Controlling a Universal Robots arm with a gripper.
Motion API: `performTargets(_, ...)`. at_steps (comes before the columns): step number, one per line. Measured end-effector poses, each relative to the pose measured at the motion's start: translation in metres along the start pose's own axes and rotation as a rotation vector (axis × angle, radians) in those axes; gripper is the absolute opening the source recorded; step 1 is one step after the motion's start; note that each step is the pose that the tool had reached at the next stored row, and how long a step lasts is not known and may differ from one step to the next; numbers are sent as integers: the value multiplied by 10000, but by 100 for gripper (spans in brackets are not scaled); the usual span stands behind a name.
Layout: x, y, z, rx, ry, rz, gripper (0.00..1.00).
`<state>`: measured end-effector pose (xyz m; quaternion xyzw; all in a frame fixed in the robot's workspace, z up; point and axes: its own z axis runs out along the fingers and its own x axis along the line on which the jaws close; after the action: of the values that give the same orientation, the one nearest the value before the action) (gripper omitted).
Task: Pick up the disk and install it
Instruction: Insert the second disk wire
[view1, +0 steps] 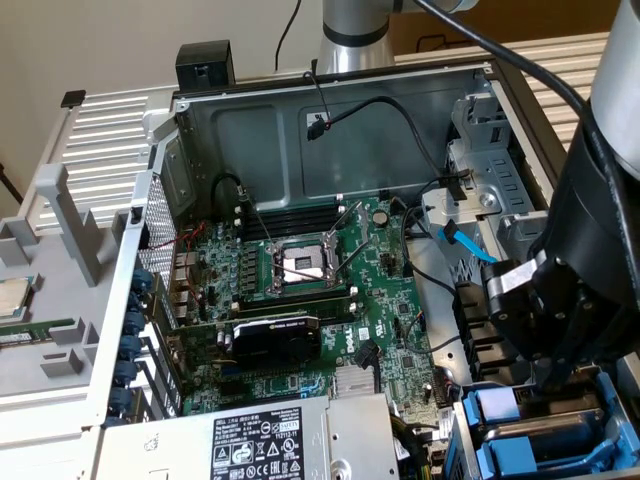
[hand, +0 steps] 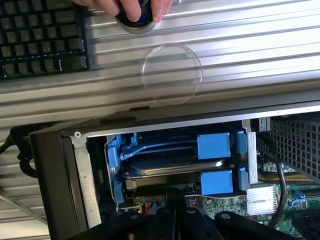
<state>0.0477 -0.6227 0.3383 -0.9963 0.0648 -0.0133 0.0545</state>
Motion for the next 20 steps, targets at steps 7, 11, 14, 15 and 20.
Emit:
performTargets(7,0,5,16,-2,-9,1,11)
performTargets(11,0,7,15,-8,-18,2,11)
performTargets(14,1,3,-6,15,-24,3,11)
performTargets(15,1,1,-24,22,-26,4,11)
performTargets(20,4,-17,-182,1,-25,3,11)
